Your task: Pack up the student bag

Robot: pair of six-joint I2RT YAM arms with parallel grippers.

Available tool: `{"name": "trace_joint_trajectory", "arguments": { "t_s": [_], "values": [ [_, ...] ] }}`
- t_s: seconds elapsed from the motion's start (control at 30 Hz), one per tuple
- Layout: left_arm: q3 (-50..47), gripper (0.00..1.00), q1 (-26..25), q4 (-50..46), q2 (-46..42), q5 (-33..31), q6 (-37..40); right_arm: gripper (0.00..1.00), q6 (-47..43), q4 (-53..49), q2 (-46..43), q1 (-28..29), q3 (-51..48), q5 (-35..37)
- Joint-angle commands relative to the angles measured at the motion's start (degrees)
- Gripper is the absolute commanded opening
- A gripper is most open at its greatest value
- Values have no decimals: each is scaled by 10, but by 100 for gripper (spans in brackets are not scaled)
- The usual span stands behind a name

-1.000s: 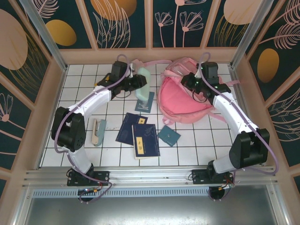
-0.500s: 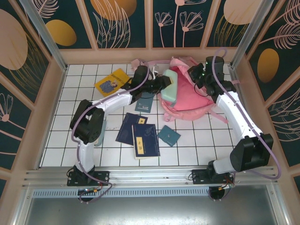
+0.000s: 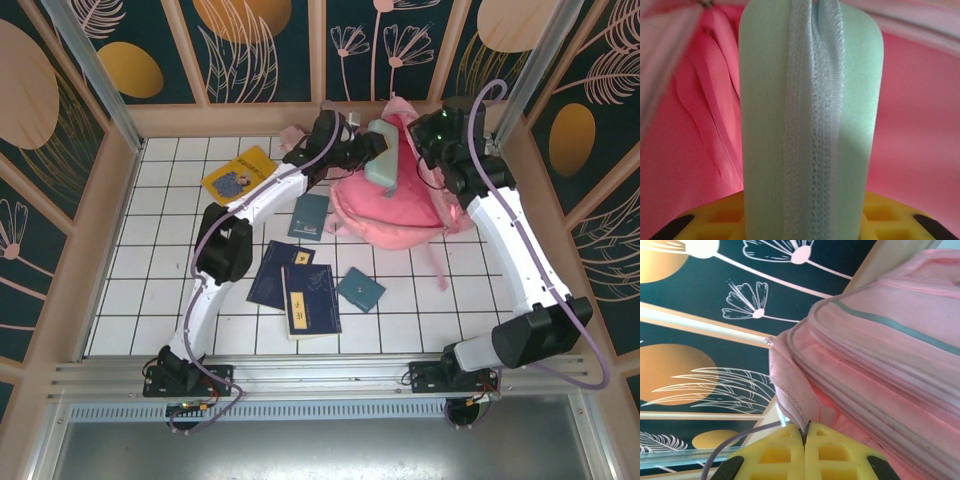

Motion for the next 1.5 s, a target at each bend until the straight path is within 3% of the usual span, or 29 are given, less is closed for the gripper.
{"name": "trace_joint_trajectory", "arguments": {
  "t_s": [0.0, 0.27, 0.6, 0.77, 0.87, 0.93, 1.2, 1.47],
  "values": [
    [40, 37, 7, -29, 44, 1, 2, 0, -7, 37, -28, 20, 27, 56],
    [29, 39, -21, 100, 91, 30, -87, 0, 25, 119, -12, 21, -66, 9],
    [46, 43, -71, 203, 152, 15, -173, 0, 38, 153, 29, 21, -66, -8],
    [133, 55, -93, 229, 231, 27, -219, 0, 48, 168, 37, 19, -75, -24],
    [147, 79, -100, 256, 252, 41, -238, 0, 46, 165, 37, 15, -76, -28],
    [132, 98, -99, 257, 242, 45, -228, 0, 44, 164, 35, 12, -78, -29],
    [49, 98, -84, 174, 129, 15, -95, 0, 21, 154, 13, -7, -93, -22],
    [-142, 99, -39, 38, -80, -80, 44, 0, -6, 139, -22, -49, -118, -24]
  ]
}}
